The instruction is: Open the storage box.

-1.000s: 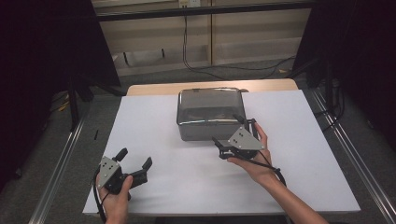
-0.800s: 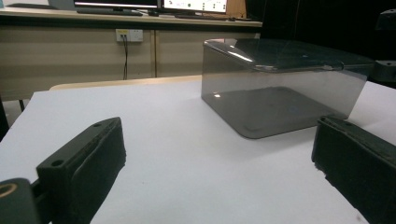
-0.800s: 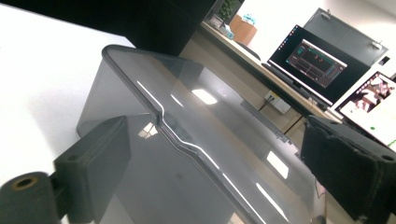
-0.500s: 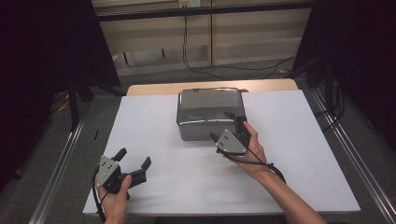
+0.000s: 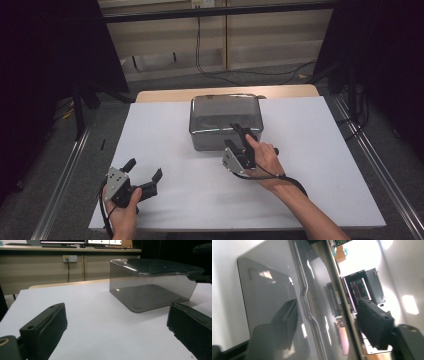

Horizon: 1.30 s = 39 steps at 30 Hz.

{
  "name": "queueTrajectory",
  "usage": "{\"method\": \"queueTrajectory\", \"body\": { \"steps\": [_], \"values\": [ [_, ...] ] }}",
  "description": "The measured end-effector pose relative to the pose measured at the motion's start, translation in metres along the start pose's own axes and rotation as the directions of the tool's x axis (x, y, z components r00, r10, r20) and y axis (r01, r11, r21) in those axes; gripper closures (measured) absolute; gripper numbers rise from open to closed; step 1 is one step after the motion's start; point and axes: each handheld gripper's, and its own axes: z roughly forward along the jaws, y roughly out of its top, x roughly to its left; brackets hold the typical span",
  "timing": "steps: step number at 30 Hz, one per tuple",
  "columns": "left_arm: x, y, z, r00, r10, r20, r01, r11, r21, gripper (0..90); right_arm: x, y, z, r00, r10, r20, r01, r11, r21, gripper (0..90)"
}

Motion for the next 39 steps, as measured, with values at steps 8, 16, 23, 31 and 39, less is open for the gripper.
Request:
{"method": "queueTrajectory", "body": {
  "steps": [8,16,23,31,39],
  "values": [
    [0.0,0.0,0.0,1.0,0.008,0.0,-0.008,1.0,0.001,2.8,0.011,0.003,0.003,0.9912,-0.131,-0.018,0.132,0.991,0.031,49.0],
    [-0.003,0.001,0.0,0.9998,0.017,0.006,-0.017,0.9999,0.002,2.8,0.014,0.005,0.007,0.9873,-0.153,-0.042,0.155,0.987,0.05,60.4],
    [-0.001,0.001,0.0,0.9998,0.019,0.004,-0.019,0.9998,0.004,2.8,0.011,0.006,0.009,0.9871,-0.154,-0.044,0.156,0.986,0.059,67.5],
    [-0.001,0.0,0.0,0.9998,0.02,0.006,-0.02,0.9998,0.007,2.8,0.013,0.007,0.011,0.9869,-0.153,-0.052,0.156,0.986,0.06,73.0],
    [-0.001,0.0,0.0,0.9998,0.02,0.009,-0.02,0.9998,0.007,2.8,0.013,0.008,0.011,0.9875,-0.15,-0.048,0.153,0.986,0.064,77.0]
  ]
}}
